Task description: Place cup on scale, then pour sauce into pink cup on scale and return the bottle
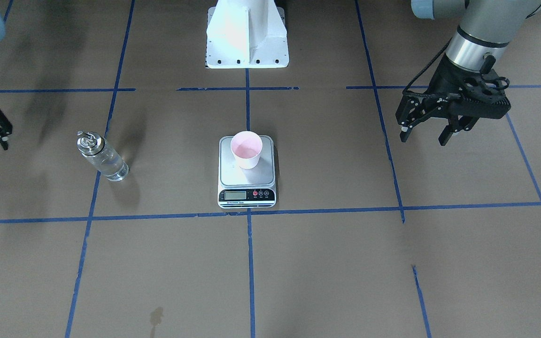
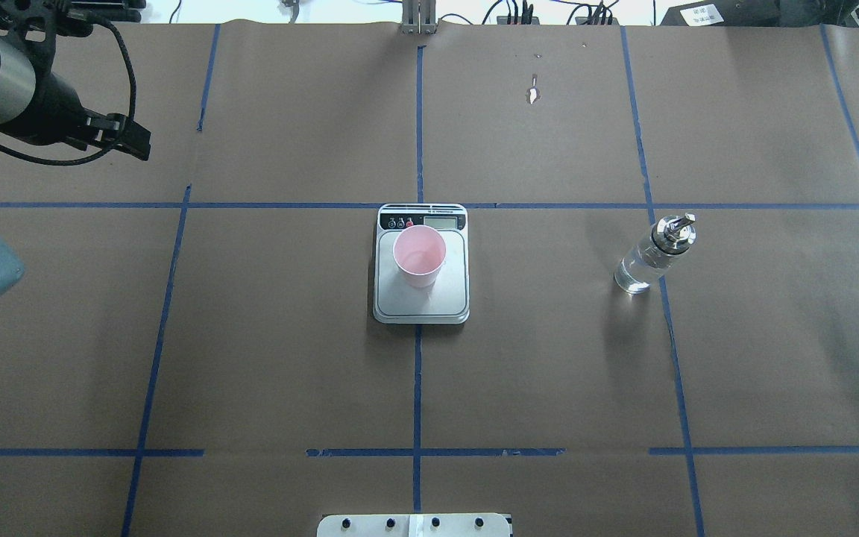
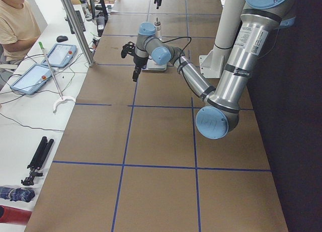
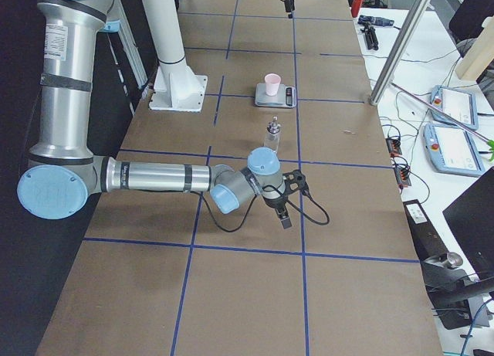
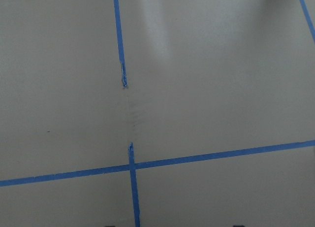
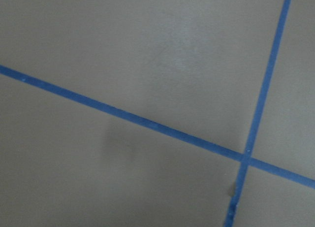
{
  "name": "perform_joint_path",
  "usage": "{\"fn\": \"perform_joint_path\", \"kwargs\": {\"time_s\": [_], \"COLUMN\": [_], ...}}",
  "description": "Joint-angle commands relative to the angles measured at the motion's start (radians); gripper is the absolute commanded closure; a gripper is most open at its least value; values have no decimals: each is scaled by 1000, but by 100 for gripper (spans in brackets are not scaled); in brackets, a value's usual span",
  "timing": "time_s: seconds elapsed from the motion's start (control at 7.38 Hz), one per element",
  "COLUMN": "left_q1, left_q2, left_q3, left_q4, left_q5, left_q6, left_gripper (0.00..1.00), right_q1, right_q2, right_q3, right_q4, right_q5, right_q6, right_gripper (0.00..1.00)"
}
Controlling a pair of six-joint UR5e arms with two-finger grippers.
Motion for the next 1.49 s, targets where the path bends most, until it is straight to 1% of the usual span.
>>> {"fn": "perform_joint_path", "kwargs": {"time_s": [0.0,0.27,0.41,0.54,0.68,0.81,0.95,1.08,1.22,1.36], "left_q1": [-128,-280,-337,-377,-406,-464,-491,-501,-515,-514], "left_q2": [19,36,37,37,37,66,115,163,291,297], "left_q3": [100,261,354,435,506,563,565,555,529,527], "left_q4": [-3,-7,-16,-42,-42,-71,-94,-127,-226,-290], "left_q5": [-86,-223,-274,-300,-331,-342,-343,-331,-337,-332], "left_q6": [238,485,583,634,633,653,675,720,763,692], "left_gripper": [16,16,16,16,1,0,0,0,0,0], "right_q1": [121,172,198,227,238,239,244,242,241,235], "right_q2": [119,182,238,286,305,303,290,285,280,270], "right_q3": [-196,-192,-183,-173,-131,-76,-45,-35,-29,-18], "right_q4": [-84,-281,-446,-577,-659,-716,-722,-726,-726,-726], "right_q5": [133,169,169,167,167,164,152,150,150,150], "right_q6": [-144,-275,-358,-432,-448,-448,-448,-447,-447,-437], "right_gripper": [0,0,0,0,0,0,0,0,0,0]}}
